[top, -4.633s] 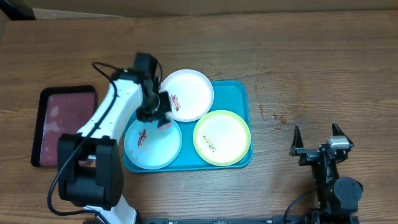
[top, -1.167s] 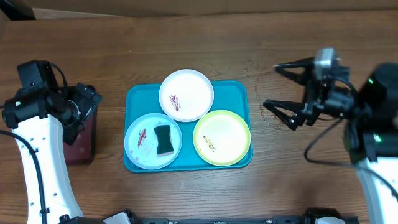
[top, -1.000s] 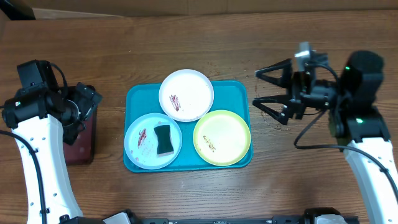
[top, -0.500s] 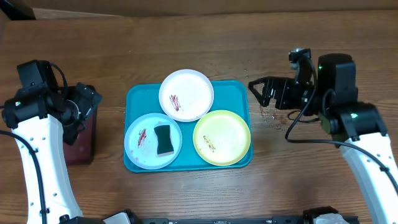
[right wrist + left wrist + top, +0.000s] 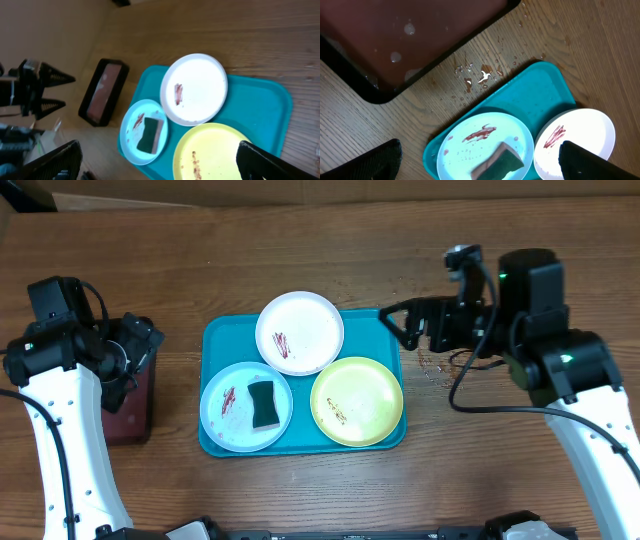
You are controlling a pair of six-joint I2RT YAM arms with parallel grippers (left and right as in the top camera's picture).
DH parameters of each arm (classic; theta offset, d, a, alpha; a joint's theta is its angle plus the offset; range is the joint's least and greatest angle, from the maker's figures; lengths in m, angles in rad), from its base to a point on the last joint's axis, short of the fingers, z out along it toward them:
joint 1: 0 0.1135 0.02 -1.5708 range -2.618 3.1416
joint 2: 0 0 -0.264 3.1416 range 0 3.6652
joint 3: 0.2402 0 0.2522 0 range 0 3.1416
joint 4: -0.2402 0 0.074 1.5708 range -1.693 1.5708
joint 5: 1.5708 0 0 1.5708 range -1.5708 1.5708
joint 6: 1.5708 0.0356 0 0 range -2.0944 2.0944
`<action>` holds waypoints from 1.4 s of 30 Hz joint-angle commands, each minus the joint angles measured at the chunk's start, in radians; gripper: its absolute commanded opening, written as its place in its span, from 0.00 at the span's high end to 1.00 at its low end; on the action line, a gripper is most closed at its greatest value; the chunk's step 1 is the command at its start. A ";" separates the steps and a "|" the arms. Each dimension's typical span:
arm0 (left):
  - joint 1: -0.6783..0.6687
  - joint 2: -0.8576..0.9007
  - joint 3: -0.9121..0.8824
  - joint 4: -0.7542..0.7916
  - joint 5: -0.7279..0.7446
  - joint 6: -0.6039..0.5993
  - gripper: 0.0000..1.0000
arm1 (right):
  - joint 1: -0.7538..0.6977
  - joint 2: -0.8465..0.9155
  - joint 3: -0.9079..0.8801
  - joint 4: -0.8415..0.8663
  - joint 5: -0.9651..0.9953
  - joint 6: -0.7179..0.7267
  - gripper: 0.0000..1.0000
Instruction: Clean dirty plates on tray and stack at the side
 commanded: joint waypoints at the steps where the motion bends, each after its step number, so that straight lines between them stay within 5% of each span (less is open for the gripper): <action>1: 0.002 0.005 -0.005 -0.003 0.000 -0.014 0.00 | 0.090 0.047 0.028 -0.013 0.172 0.087 0.00; 6: 0.002 0.005 -0.005 -0.003 0.000 -0.014 0.00 | 0.226 0.200 0.073 -0.139 0.287 0.140 0.17; 11: 0.002 0.005 -0.005 -0.003 0.000 -0.014 0.00 | 0.324 0.465 0.303 -0.405 0.387 0.138 0.22; 17: 0.003 0.005 -0.005 -0.003 0.000 -0.014 0.00 | 0.441 0.570 0.343 -0.283 0.389 0.141 0.23; 25: 0.002 0.005 -0.005 -0.003 0.000 -0.014 0.00 | 0.576 0.618 0.325 -0.183 0.605 0.263 0.50; 42: 0.002 0.005 -0.005 -0.030 0.007 0.041 0.00 | 0.634 0.796 0.325 -0.080 0.663 0.328 0.69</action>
